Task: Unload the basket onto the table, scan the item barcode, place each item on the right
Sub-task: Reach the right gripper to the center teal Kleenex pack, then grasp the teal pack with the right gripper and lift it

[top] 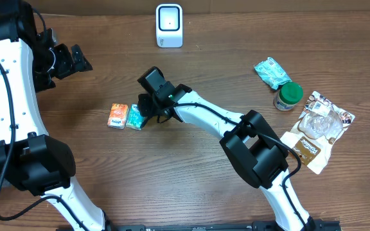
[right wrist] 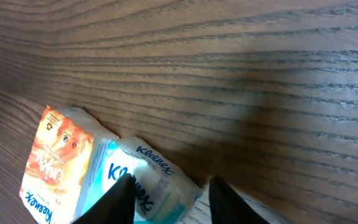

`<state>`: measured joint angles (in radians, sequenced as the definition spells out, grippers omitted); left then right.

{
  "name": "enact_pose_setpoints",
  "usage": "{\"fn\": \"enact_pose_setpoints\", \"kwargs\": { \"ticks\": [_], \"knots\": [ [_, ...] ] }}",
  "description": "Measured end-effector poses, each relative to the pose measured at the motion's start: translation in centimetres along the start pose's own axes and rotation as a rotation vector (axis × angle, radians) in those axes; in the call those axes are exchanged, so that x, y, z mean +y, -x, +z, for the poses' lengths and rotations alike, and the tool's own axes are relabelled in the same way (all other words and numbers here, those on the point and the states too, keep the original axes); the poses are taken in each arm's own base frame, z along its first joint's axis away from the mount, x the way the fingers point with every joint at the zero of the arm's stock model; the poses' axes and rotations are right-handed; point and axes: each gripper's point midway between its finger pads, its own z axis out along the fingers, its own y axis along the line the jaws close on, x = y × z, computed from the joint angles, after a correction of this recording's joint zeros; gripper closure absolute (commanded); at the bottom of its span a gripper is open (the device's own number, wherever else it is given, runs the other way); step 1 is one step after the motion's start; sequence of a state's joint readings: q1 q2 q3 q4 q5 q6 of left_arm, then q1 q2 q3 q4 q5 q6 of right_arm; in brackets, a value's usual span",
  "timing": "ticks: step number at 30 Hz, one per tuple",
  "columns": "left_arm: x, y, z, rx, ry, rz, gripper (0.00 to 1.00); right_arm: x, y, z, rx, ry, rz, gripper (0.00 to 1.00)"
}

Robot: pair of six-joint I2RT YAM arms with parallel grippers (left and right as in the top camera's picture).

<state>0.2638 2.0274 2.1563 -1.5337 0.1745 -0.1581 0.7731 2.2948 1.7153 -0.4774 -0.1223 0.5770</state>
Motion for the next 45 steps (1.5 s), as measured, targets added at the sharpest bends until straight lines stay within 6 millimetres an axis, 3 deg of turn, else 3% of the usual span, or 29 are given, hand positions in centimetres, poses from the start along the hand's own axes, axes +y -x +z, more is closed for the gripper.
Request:
{"fn": "enact_pose_setpoints", "kwargs": {
  "ticks": [11, 21, 25, 31, 32, 33, 34, 35, 39, 41, 45],
  "knots": [
    [0.0, 0.0, 0.0, 0.0, 0.0, 0.0, 0.0, 0.0, -0.1, 0.0, 0.004, -0.002, -0.002, 0.95],
    [0.0, 0.0, 0.0, 0.0, 0.0, 0.0, 0.0, -1.1, -1.3, -0.3, 0.062, -0.046, 0.013, 0.96],
    [0.0, 0.0, 0.0, 0.0, 0.0, 0.0, 0.01, -2.7, -2.1, -1.7, 0.144, -0.118, 0.048, 0.96],
    [0.0, 0.0, 0.0, 0.0, 0.0, 0.0, 0.01, -8.1, -1.5, -6.0, 0.232, -0.282, 0.154, 0.96],
    [0.0, 0.0, 0.0, 0.0, 0.0, 0.0, 0.0, -9.1, -1.6, -6.8, 0.25, -0.31, 0.171, 0.91],
    [0.0, 0.0, 0.0, 0.0, 0.0, 0.0, 0.0, -9.9, -2.0, -7.7, 0.278, -0.338, 0.191, 0.8],
    [0.0, 0.0, 0.0, 0.0, 0.0, 0.0, 0.01, -10.6, -2.5, -8.4, 0.304, -0.364, 0.201, 0.62],
    [0.0, 0.0, 0.0, 0.0, 0.0, 0.0, 0.0, -11.3, -3.2, -9.1, 0.341, -0.391, 0.209, 0.56],
    [0.0, 0.0, 0.0, 0.0, 0.0, 0.0, 0.01, -12.5, -5.4, -10.8, 0.455, -0.443, 0.147, 0.54],
    [0.0, 0.0, 0.0, 0.0, 0.0, 0.0, 0.01, -12.6, -5.9, -11.2, 0.487, -0.441, 0.106, 0.62],
    [0.0, 0.0, 0.0, 0.0, 0.0, 0.0, 0.01, -11.8, -6.4, -11.1, 0.534, -0.369, 0.043, 0.93]
  ]
}}
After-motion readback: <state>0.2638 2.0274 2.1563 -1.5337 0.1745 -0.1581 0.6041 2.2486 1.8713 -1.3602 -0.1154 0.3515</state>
